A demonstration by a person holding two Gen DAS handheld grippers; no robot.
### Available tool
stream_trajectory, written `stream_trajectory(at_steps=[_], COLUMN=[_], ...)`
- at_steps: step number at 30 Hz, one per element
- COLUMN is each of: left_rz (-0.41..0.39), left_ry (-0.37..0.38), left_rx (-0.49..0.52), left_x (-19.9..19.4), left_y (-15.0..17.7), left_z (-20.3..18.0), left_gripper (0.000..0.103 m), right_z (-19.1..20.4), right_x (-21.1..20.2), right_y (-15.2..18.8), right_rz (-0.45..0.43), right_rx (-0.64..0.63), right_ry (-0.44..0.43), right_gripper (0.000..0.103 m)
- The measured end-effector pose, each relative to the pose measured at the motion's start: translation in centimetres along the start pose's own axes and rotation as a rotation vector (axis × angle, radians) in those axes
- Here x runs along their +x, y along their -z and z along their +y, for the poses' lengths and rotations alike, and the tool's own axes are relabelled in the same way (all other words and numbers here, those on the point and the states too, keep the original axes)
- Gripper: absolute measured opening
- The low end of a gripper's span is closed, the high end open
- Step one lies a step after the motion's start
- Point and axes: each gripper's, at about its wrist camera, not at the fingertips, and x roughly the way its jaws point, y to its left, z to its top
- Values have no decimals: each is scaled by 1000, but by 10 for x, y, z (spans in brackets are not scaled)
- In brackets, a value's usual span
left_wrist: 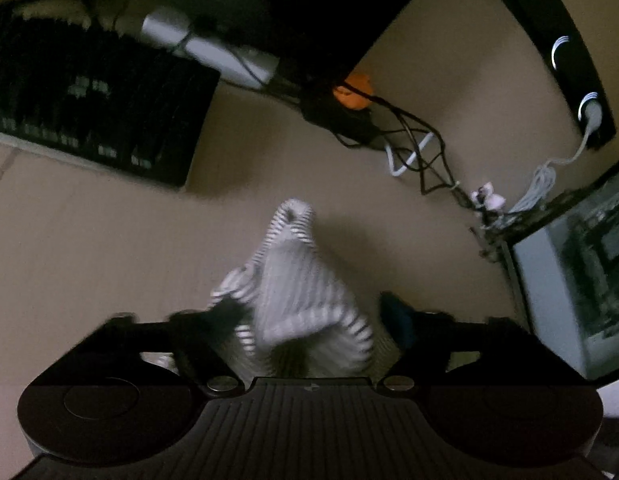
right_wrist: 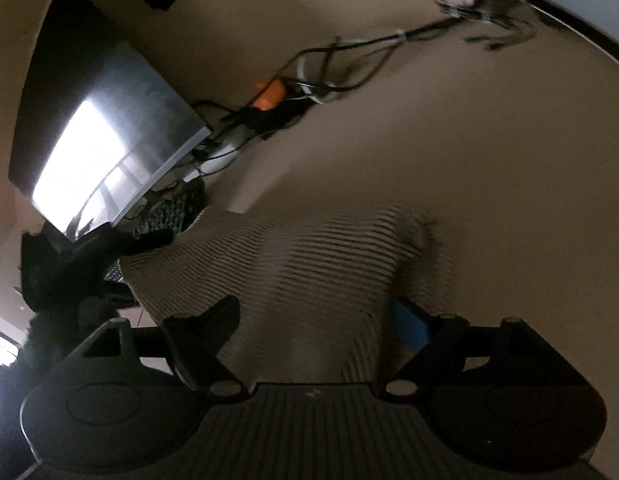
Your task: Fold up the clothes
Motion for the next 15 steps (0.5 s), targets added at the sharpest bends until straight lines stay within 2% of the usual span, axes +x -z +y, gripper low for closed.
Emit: stream_trajectory(at_steps=[1,3,5,7,9,12,15], left_rz=[1,4,-13,-47,-17,27,71], left_ry=[6,69,162,198,138,46,-45], left_rx=[8,7,29,106,122,147,171], left_x=[-3,-16,-36,-53,-47,-36,-26], left_y=[-2,-7,-9,-8,8,31,54], left_z=[-2,-9,-21,-34,-22,-4,14], left_gripper=[58,37,37,33,33,33,34], right_z=[1,1,10,23,35,48,53], right_x=[7,19,8,-7,-21,-27,-26], right_y=[-2,-8,-23,-39,-52,-58,-44], right_rz=[8,23,-25,-96,-153,-166,-130], right_rx=[-2,3,-28,-85,-149,-280,-388], right_ry=[11,26,-16,-69,-90,38,157], right_gripper=[84,84,84,84,84,84,85])
